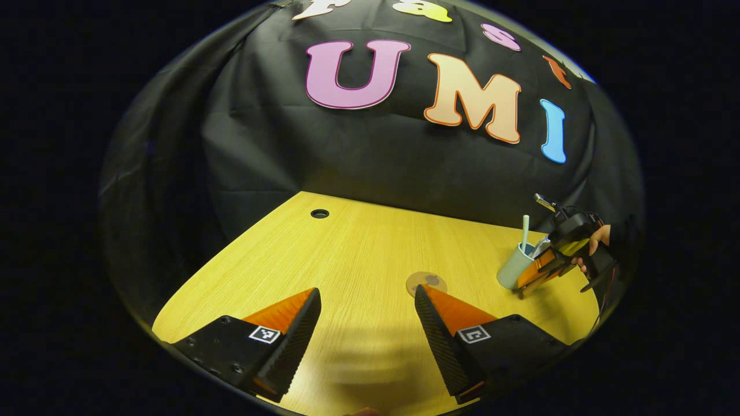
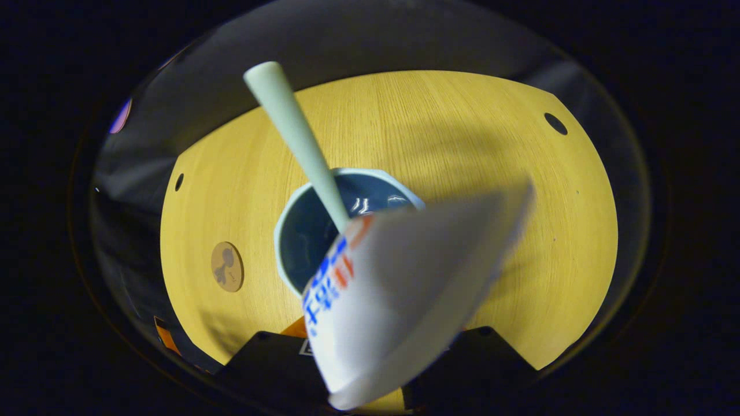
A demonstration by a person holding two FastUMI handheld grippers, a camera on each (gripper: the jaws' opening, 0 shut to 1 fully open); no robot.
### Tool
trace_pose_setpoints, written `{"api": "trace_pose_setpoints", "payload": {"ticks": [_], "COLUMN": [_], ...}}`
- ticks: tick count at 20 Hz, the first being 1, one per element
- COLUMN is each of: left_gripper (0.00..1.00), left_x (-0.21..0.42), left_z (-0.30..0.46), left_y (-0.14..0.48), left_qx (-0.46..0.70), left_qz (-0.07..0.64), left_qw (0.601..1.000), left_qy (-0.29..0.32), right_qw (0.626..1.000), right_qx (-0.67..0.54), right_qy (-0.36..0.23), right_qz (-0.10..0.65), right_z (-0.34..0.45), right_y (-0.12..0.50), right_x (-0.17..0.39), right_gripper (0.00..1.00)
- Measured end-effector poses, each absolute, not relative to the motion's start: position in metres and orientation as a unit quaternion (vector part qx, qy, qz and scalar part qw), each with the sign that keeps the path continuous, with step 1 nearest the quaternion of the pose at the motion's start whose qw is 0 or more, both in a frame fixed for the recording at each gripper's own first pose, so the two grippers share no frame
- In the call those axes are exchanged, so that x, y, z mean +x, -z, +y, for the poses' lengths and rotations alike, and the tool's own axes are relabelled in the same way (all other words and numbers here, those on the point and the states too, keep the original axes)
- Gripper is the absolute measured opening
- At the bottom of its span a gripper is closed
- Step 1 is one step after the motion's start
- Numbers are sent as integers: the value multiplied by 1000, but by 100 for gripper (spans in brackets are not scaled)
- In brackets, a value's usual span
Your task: Put the toothbrush and toothpaste on the desktop into the cup, then pick up the cup and place it on the coaster on the desktop.
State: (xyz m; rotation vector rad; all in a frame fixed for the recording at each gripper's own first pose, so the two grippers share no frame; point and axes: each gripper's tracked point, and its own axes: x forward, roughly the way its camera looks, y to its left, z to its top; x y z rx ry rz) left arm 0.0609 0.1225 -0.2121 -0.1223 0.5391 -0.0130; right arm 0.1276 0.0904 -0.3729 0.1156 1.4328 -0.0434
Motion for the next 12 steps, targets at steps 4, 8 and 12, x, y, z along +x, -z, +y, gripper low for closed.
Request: {"api": "trace_pose_setpoints", "payload": {"ticks": [4,8,12], "left_gripper": [94,94,94], "left_x": [63,62,61], "left_z": [126,133,139], "left_y": [212,213,217], "left_qx": [-62,-61,-70], "left_qz": [268,268,272], "left_qw": [961,961,960], "left_qy": [13,17,15], "right_qw": [755,763,767], "right_qx": [50,62,69], "right_qy": [0,-29,-62], "right_qz": [654,643,635], "right_z": [98,123,170], "right_y": [379,363,356], "right_x": [125,124,123], "right_gripper": [27,24,24]}}
